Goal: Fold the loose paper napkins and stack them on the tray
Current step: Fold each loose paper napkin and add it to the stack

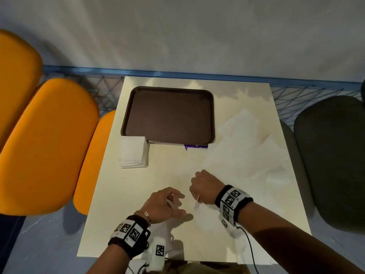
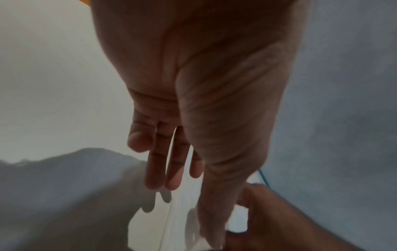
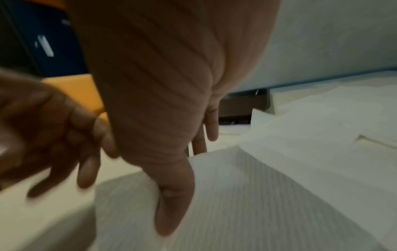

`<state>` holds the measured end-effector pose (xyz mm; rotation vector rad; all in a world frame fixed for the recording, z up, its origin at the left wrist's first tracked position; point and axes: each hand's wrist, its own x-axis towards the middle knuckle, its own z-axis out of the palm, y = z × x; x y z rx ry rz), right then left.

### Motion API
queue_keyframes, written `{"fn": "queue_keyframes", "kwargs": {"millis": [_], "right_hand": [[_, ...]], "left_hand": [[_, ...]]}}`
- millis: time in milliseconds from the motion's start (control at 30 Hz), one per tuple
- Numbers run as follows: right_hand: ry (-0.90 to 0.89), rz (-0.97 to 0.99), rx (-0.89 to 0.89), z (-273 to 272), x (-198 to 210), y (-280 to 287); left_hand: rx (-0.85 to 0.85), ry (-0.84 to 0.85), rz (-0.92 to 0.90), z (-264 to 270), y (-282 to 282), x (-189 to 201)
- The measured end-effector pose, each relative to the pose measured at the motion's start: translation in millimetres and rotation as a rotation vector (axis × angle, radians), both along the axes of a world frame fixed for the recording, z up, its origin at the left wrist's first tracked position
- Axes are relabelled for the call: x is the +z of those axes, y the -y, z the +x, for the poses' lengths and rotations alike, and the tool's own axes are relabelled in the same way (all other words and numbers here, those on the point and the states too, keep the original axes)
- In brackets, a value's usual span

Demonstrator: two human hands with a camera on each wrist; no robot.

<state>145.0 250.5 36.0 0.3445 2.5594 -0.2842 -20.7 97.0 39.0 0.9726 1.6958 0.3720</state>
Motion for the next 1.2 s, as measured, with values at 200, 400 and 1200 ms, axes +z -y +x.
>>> {"fn": "queue_keyframes", "kwargs": {"millis": [200,400,1200], "right_hand": [[-0.230,-0.444,-0.505,17.9,79.1,-29.3],[-0.453,-0.616,-0.675,52.9,143.6,-53.8],[-0.714,-1.022,-1.061,181.4,167.9,-43.9]], "left_hand": [[0.068,0.038,0.052,40.0,0.9,28.7],[0.469,0.119,0.311,75.9,-19.7,73.6],[0.762,0.334,0.497,164.7,-45.9,148.2]]}}
